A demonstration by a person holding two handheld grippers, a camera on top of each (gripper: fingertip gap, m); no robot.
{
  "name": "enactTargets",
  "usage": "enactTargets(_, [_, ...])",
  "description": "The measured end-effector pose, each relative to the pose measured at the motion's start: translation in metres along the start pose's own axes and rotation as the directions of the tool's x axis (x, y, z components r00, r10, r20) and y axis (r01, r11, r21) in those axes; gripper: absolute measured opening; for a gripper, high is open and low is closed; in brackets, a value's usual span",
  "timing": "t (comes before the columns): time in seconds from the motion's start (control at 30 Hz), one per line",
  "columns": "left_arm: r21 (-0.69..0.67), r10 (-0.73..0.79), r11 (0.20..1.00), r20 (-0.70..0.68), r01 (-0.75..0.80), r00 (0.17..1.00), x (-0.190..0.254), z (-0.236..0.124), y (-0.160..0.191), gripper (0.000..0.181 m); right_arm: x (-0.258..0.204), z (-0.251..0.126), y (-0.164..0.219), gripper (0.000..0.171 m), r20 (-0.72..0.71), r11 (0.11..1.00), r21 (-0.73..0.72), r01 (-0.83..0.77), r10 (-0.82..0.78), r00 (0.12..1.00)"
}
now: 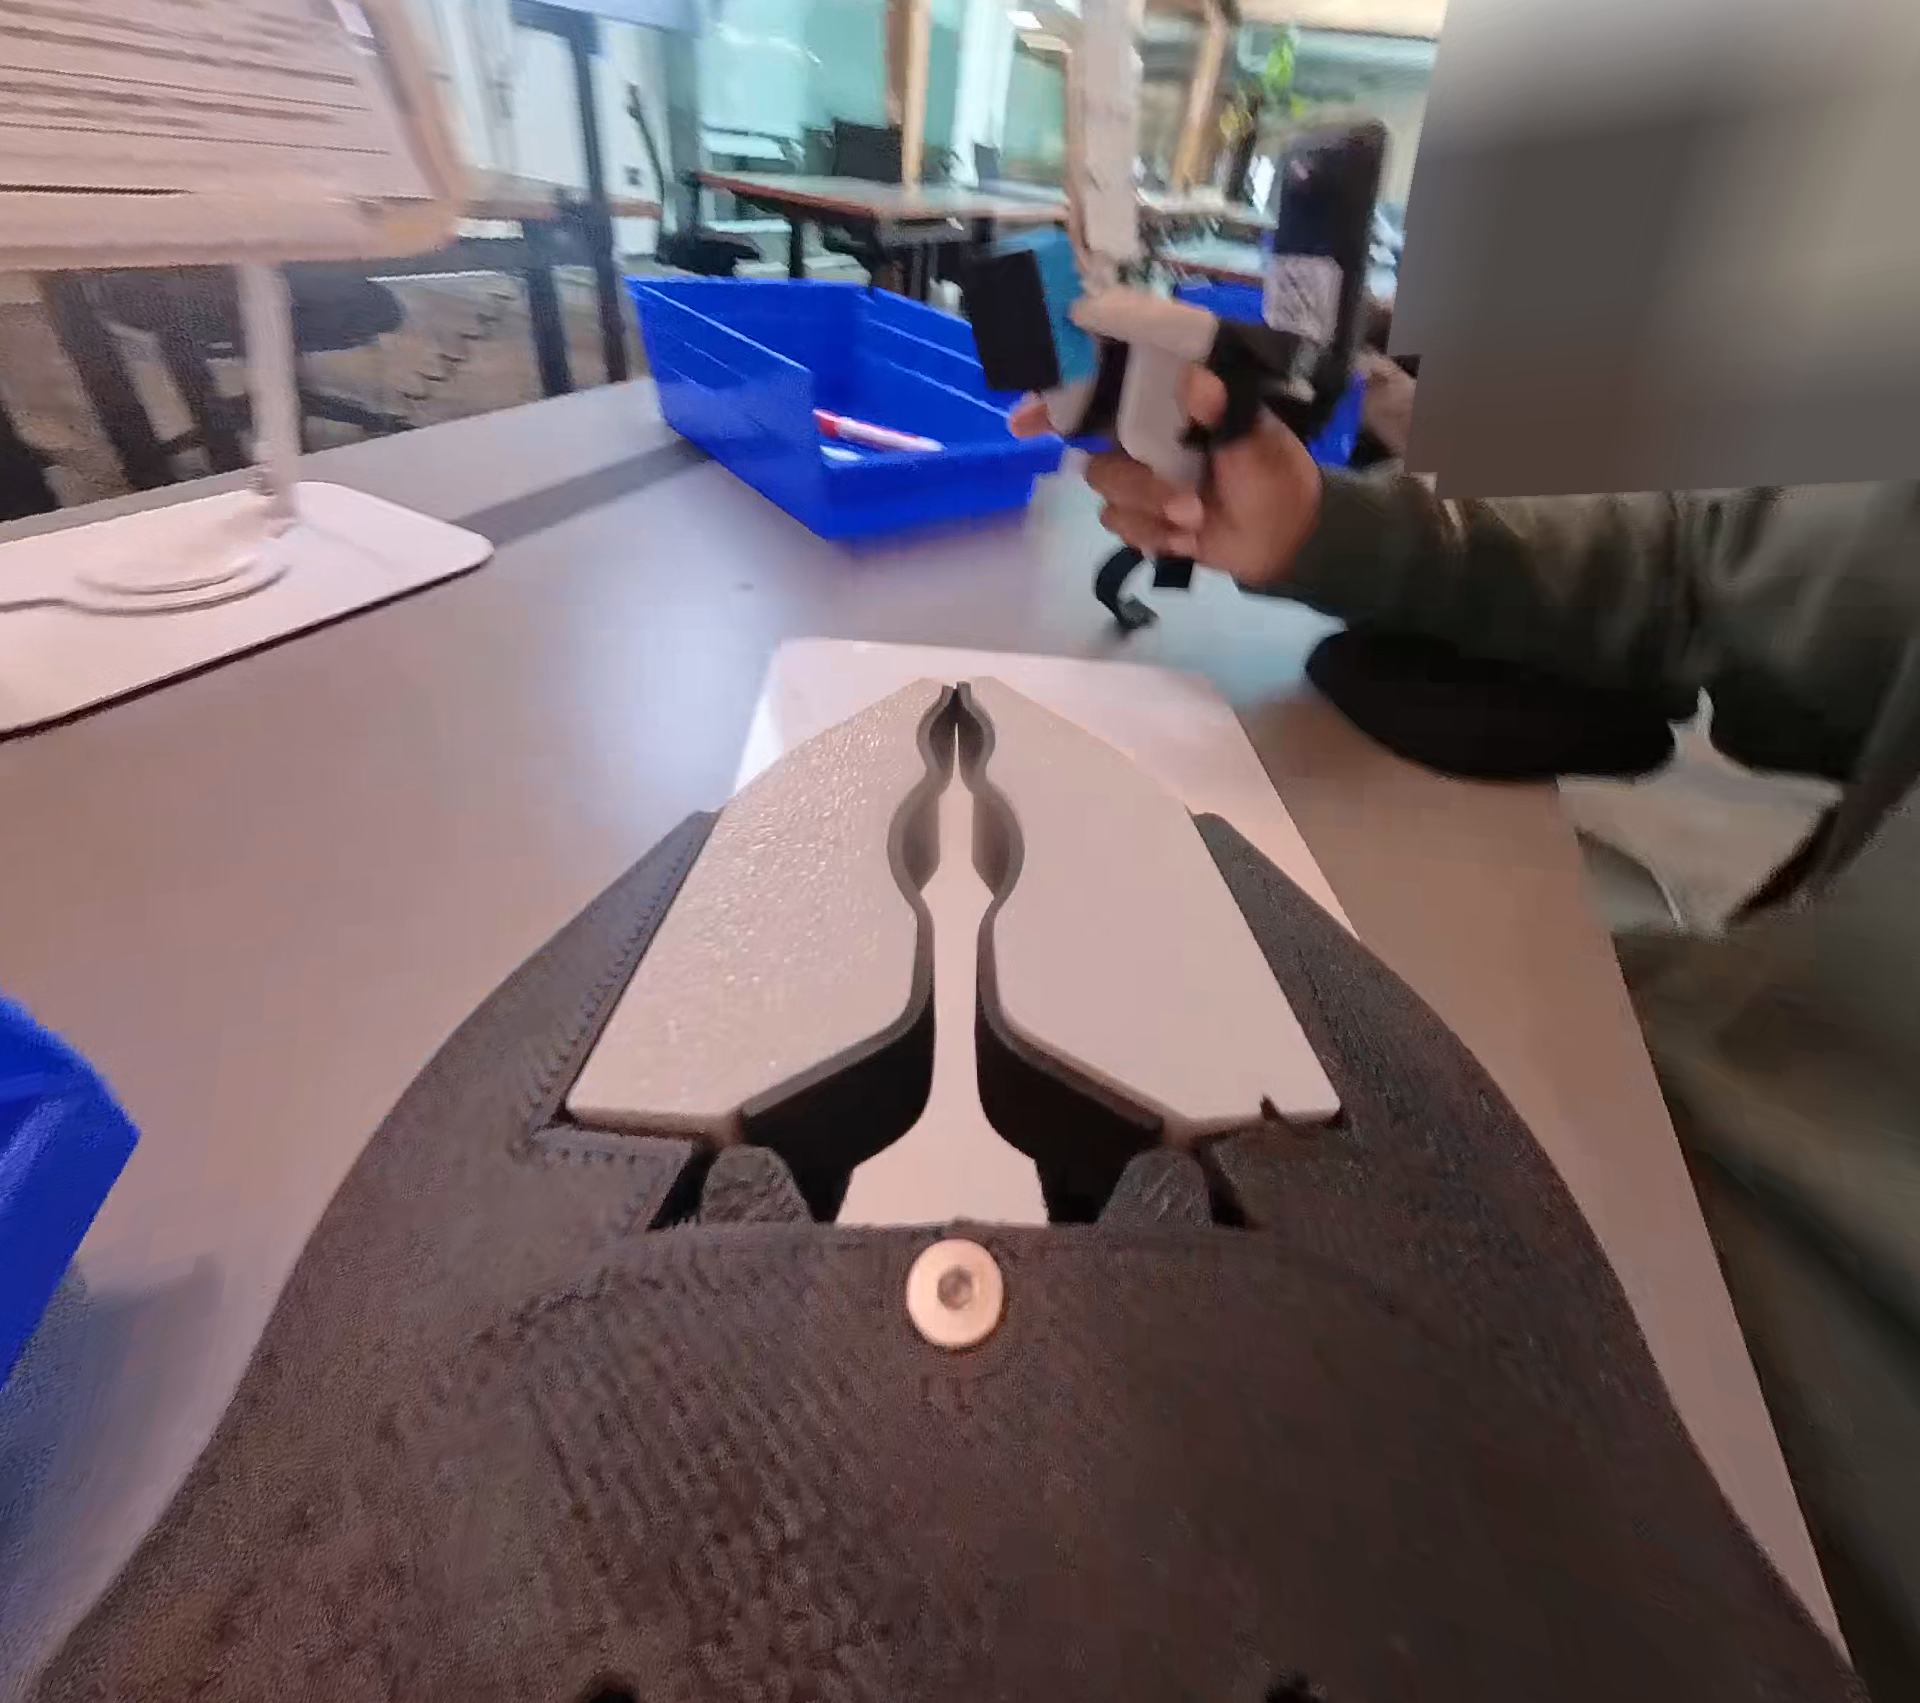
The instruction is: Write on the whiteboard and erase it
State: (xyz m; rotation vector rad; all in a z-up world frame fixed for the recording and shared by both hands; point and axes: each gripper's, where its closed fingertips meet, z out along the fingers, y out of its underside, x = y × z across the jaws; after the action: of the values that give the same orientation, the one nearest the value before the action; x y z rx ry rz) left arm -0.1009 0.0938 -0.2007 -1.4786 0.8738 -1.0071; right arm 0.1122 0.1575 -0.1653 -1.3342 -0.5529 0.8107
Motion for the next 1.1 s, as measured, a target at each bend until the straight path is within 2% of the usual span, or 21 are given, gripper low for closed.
enactTargets(0.07, [0.033, -0.038, 0.999, 0.064, 0.036, 0.997, -0.019, 0.002, -0.004, 0.0, -0.003, 0.01, 0.009, 0.05, -0.031, 0.999, -0.033, 0.042, -0.043, 0.999])
enactTargets(0.13, [0.04, -0.022, 0.999, 0.128, 0.016, 0.992, -0.035, 0.008, -0.008, 0.0, 0.006, 0.025, 0.031, 0.05, -0.104, 0.971, -0.194, 0.14, -0.162, 0.981])
enactTargets(0.2, [0.062, -0.002, 0.998, 0.183, -0.009, 0.983, -0.051, 0.015, -0.014, 0.0, 0.031, 0.039, 0.066, 0.05, -0.142, 0.865, -0.473, 0.17, -0.265, 0.954])
enactTargets(0.33, [0.088, 0.049, 0.993, 0.284, -0.077, 0.958, -0.077, 0.024, -0.014, 0.0, 0.092, 0.059, 0.107, 0.05, -0.274, 0.692, -0.72, 0.06, -0.363, 0.891])
enactTargets(0.43, [0.001, 0.116, 0.992, 0.31, -0.122, 0.944, -0.08, 0.02, 0.011, 0.0, 0.114, 0.069, 0.142, 0.05, -0.335, 0.584, -0.806, -0.097, -0.315, 0.888])
enactTargets(0.53, [-0.069, 0.205, 0.979, 0.326, -0.193, 0.923, -0.077, 0.01, 0.025, 0.0, 0.127, 0.069, 0.164, 0.05, -0.366, 0.48, -0.859, -0.178, -0.333, 0.869])
enactTargets(0.63, [-0.073, 0.226, 0.974, 0.342, -0.214, 0.912, -0.079, 0.002, 0.021, 0.0, 0.131, 0.072, 0.171, 0.056, -0.388, 0.449, -0.864, -0.228, -0.304, 0.87])
enactTargets(0.67, [-0.073, 0.233, 0.972, 0.349, -0.221, 0.908, -0.081, 0.0, 0.018, 0.0, 0.133, 0.074, 0.167, 0.068, -0.382, 0.469, -0.858, -0.208, -0.312, 0.87])
enactTargets(0.7, [-0.074, 0.23, 0.973, 0.353, -0.218, 0.907, -0.082, -0.003, 0.016, 0.0, 0.135, 0.078, 0.154, 0.072, -0.371, 0.525, -0.837, -0.154, -0.338, 0.865])
enactTargets(0.73, [-0.068, 0.221, 0.975, 0.36, -0.211, 0.906, -0.084, -0.005, 0.015, 0.0, 0.13, 0.088, 0.129, 0.072, -0.361, 0.635, -0.77, -0.07, -0.342, 0.868])
enactTargets(0.8, [-0.058, 0.214, 0.977, 0.373, -0.207, 0.903, -0.087, -0.009, 0.012, 0.0, 0.098, 0.105, 0.049, 0.073, -0.321, 0.865, -0.483, 0.135, -0.319, 0.892])
enactTargets(0.83, [-0.06, 0.215, 0.976, 0.378, -0.208, 0.901, -0.089, -0.01, 0.012, 0.0, 0.078, 0.1, 0.011, 0.07, -0.296, 0.909, -0.344, 0.236, -0.343, 0.891])
enactTargets(0.87, [-0.062, 0.214, 0.977, 0.38, -0.206, 0.9, -0.09, -0.01, 0.012, 0.0, 0.059, 0.091, -0.017, 0.067, -0.272, 0.911, -0.245, 0.332, -0.393, 0.878])
enactTargets(0.93, [-0.082, 0.223, 0.975, 0.392, -0.208, 0.892, -0.093, -0.011, 0.013, 0.007, 0.031, 0.067, -0.043, 0.065, -0.248, 0.854, -0.167, 0.493, -0.521, 0.817])
enactTargets(1.0, [-0.132, 0.271, 0.962, 0.412, -0.237, 0.87, -0.096, -0.012, 0.014, 0.013, 0.022, 0.045, -0.039, 0.067, -0.238, 0.781, -0.201, 0.591, -0.624, 0.744])
enactTargets(1.1, [-0.248, 0.352, 0.932, 0.429, -0.266, 0.832, -0.103, -0.016, 0.015, 0.031, 0.052, 0.01, -0.015, 0.067, -0.256, 0.667, -0.381, 0.64, -0.741, 0.62])
